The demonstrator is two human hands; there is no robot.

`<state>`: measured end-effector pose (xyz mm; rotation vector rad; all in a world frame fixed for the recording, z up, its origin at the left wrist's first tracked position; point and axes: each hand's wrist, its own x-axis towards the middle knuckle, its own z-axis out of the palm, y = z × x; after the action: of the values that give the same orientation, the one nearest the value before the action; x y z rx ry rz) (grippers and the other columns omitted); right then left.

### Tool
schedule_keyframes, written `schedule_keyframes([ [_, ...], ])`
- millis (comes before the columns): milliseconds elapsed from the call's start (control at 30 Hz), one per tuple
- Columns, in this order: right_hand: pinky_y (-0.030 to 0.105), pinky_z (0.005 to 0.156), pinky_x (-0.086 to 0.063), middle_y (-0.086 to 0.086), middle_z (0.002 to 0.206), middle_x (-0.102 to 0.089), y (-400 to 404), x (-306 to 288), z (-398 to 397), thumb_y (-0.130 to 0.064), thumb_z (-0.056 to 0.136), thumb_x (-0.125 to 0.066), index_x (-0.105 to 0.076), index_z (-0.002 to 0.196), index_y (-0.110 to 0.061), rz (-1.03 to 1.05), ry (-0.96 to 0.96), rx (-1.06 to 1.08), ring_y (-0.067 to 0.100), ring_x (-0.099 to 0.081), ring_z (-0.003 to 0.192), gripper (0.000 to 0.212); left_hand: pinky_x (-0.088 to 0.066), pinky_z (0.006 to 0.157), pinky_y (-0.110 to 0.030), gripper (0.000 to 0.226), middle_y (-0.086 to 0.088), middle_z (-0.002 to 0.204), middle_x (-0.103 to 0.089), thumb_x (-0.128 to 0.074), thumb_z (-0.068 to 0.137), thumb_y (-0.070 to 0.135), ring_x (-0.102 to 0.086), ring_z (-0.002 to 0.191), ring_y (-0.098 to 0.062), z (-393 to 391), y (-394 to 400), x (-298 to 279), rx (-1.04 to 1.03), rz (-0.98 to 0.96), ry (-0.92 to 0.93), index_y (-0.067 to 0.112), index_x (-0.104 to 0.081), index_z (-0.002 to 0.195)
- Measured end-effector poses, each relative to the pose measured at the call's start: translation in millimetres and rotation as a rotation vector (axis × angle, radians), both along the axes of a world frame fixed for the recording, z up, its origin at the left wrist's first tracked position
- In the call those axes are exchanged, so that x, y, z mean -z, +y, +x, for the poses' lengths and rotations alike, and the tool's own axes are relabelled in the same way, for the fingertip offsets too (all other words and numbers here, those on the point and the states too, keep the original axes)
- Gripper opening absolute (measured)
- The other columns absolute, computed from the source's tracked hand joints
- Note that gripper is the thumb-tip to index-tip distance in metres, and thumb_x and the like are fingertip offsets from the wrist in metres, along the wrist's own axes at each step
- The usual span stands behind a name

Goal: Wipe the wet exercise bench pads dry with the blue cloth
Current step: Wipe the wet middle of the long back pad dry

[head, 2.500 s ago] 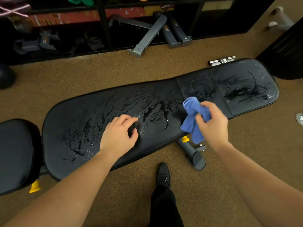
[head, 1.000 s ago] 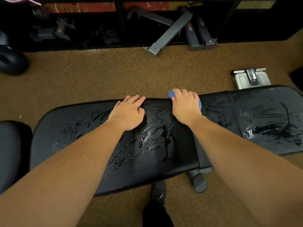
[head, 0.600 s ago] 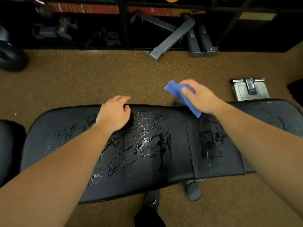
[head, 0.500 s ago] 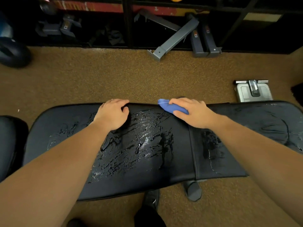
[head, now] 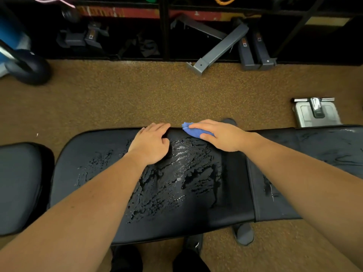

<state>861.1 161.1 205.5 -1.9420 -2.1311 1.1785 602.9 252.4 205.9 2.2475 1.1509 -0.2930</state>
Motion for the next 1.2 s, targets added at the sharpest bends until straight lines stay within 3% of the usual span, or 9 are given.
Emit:
schedule_keyframes([
  [333, 0.039, 0.106, -0.038, -0.003, 0.143, -0.052, 57.8, 10.7, -23.6, -0.043, 0.107, -0.036, -0.046, 0.14, -0.041, -0.23, 0.034, 0.17, 0.024, -0.049, 0.128, 0.034, -0.011, 0.124, -0.039, 0.053, 0.008, 0.16, -0.035, -0.033, 0.101, 0.026, -0.024, 0.149, -0.015, -26.5, 19.8, 5.9, -0.093, 0.017, -0.014, 0.027, -0.038, 0.153],
  [433, 0.02, 0.094, -0.038, -0.003, 0.139, -0.052, 58.2, 4.6, -5.0, -0.032, 0.108, -0.039, -0.049, 0.141, -0.029, -0.165, 0.16, 0.393, 0.016, -0.049, 0.124, 0.035, -0.016, 0.123, -0.036, 0.051, 0.008, 0.158, -0.038, -0.033, 0.101, 0.025, -0.028, 0.147, -0.013, -26.6, 23.8, -3.5, -0.115, -0.018, -0.047, 0.026, -0.043, 0.151],
  [500, 0.018, 0.094, -0.035, -0.002, 0.141, -0.049, 49.6, -8.5, 18.7, -0.031, 0.108, -0.041, -0.045, 0.145, -0.03, -0.125, 0.19, 0.51, 0.013, -0.045, 0.123, 0.037, -0.021, 0.122, -0.036, 0.049, 0.009, 0.157, -0.04, -0.033, 0.102, 0.026, -0.031, 0.146, -0.015, -27.0, 26.7, -7.1, -0.112, -0.014, -0.043, 0.027, -0.047, 0.149],
  [633, 0.035, 0.113, -0.03, -0.019, 0.147, -0.044, 14.0, -31.4, 54.3, -0.04, 0.102, -0.052, -0.044, 0.141, -0.052, -0.297, 0.077, 0.267, 0.01, -0.041, 0.135, 0.041, -0.023, 0.121, -0.042, 0.045, 0.003, 0.15, -0.05, -0.038, 0.101, 0.029, -0.039, 0.141, -0.021, -27.1, 31.6, 0.6, -0.08, 0.022, -0.065, 0.025, -0.053, 0.143],
  [733, 0.02, 0.108, -0.025, -0.033, 0.143, -0.039, -10.2, -26.6, 43.2, -0.035, 0.101, -0.056, -0.04, 0.141, -0.055, -0.264, 0.08, 0.205, 0.0, -0.037, 0.136, 0.047, -0.019, 0.122, -0.047, 0.042, 0.002, 0.142, -0.058, -0.041, 0.1, 0.03, -0.045, 0.136, -0.022, -36.3, 33.4, 9.2, -0.06, 0.137, -0.102, 0.025, -0.058, 0.138],
  [867, 0.007, 0.104, -0.02, -0.03, 0.145, -0.037, -1.5, -18.7, 17.2, -0.03, 0.102, -0.055, -0.04, 0.148, -0.043, -0.113, 0.038, 0.158, -0.002, -0.034, 0.137, 0.051, -0.013, 0.123, -0.047, 0.041, 0.0, 0.144, -0.055, -0.04, 0.101, 0.031, -0.041, 0.138, -0.026, -63.7, 52.6, 8.8, -0.198, 0.173, -0.072, 0.025, -0.058, 0.138],
  [1000, 0.021, 0.117, -0.022, -0.02, 0.153, -0.039, 16.4, -5.0, -14.3, -0.023, 0.102, -0.055, -0.043, 0.147, -0.039, -0.029, 0.102, 0.058, 0.001, -0.034, 0.141, 0.049, -0.013, 0.122, -0.05, 0.043, 0.001, 0.149, -0.05, -0.037, 0.102, 0.037, -0.035, 0.141, -0.027, -103.5, 73.9, 10.2, -0.292, 0.135, 0.057, 0.029, -0.055, 0.14],
  [1100, 0.031, 0.121, -0.024, -0.022, 0.153, -0.037, 29.9, -0.8, -29.5, -0.023, 0.103, -0.053, -0.04, 0.144, -0.047, -0.027, 0.107, 0.03, 0.004, -0.033, 0.143, 0.05, -0.012, 0.121, -0.053, 0.045, 0.006, 0.154, -0.043, -0.031, 0.102, 0.042, -0.029, 0.144, -0.026, -133.1, 82.2, 11.6, -0.36, 0.032, 0.13, 0.037, -0.05, 0.142],
  [1200, 0.029, 0.121, -0.021, -0.024, 0.153, -0.035, 44.3, -2.4, -42.3, -0.024, 0.104, -0.051, -0.037, 0.146, -0.048, -0.062, 0.079, 0.009, 0.005, -0.031, 0.144, 0.05, -0.009, 0.122, -0.052, 0.046, 0.015, 0.158, -0.036, -0.027, 0.103, 0.043, -0.022, 0.149, -0.023, -146.5, 83.4, 14.3, -0.345, -0.037, 0.123, 0.044, -0.043, 0.146],
])
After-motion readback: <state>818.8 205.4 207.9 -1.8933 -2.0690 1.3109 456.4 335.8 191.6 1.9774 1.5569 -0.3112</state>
